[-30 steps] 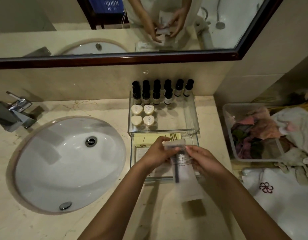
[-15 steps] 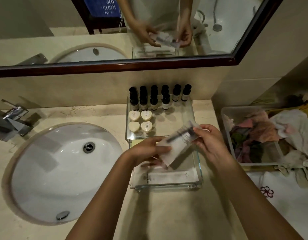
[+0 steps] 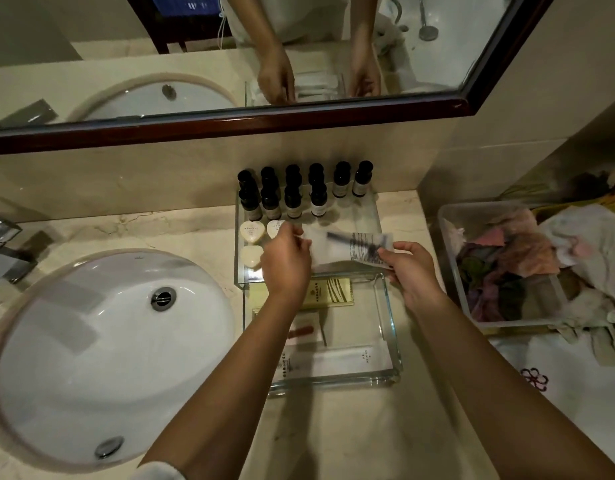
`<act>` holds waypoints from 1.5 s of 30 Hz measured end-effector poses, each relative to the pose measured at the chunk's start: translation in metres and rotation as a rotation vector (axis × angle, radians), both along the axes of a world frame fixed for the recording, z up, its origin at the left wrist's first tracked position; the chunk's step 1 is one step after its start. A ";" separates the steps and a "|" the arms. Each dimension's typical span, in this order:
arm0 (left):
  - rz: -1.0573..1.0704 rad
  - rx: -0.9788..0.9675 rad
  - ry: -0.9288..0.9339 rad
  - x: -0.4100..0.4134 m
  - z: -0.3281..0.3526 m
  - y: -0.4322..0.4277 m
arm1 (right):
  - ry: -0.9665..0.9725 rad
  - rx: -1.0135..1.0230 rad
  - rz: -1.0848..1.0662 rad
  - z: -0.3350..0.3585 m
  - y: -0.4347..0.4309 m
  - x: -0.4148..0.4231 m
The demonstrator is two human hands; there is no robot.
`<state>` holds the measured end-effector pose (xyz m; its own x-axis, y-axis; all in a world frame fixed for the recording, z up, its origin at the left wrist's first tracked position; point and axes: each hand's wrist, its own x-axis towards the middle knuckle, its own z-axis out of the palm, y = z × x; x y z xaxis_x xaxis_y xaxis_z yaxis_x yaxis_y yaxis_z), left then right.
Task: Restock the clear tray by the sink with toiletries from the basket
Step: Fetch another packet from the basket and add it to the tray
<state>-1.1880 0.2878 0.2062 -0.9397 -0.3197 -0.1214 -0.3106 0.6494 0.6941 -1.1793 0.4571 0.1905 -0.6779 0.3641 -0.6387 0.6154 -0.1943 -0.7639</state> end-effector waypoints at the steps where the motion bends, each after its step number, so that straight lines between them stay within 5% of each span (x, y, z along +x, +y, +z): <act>1: -0.024 -0.073 -0.004 -0.005 -0.001 0.001 | -0.005 0.021 0.013 -0.003 0.000 -0.005; 12: -0.341 -0.645 -0.120 -0.021 -0.009 0.006 | 0.061 0.289 0.156 -0.014 -0.002 -0.027; 18: -0.405 -0.682 -0.233 -0.022 -0.009 0.010 | 0.102 0.454 0.263 -0.016 -0.001 -0.026; 23: -0.473 -0.645 -0.088 -0.015 -0.006 0.016 | 0.254 0.928 0.420 -0.014 -0.003 -0.012; 27: -0.727 -0.636 -0.087 -0.003 -0.020 0.029 | 0.317 1.129 0.817 -0.025 -0.016 0.004; 35: -0.778 -0.708 -0.205 0.004 -0.031 0.028 | 0.239 1.150 1.015 -0.030 -0.016 0.008; 45: -0.521 -0.618 -0.095 0.064 -0.009 -0.005 | 0.403 1.012 0.715 0.006 0.016 0.029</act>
<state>-1.1243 0.2823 0.1977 -0.9809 0.1201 -0.1527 0.0974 0.9841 0.1486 -1.1501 0.4726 0.1970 -0.9991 0.0420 -0.0026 0.0370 0.8461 -0.5318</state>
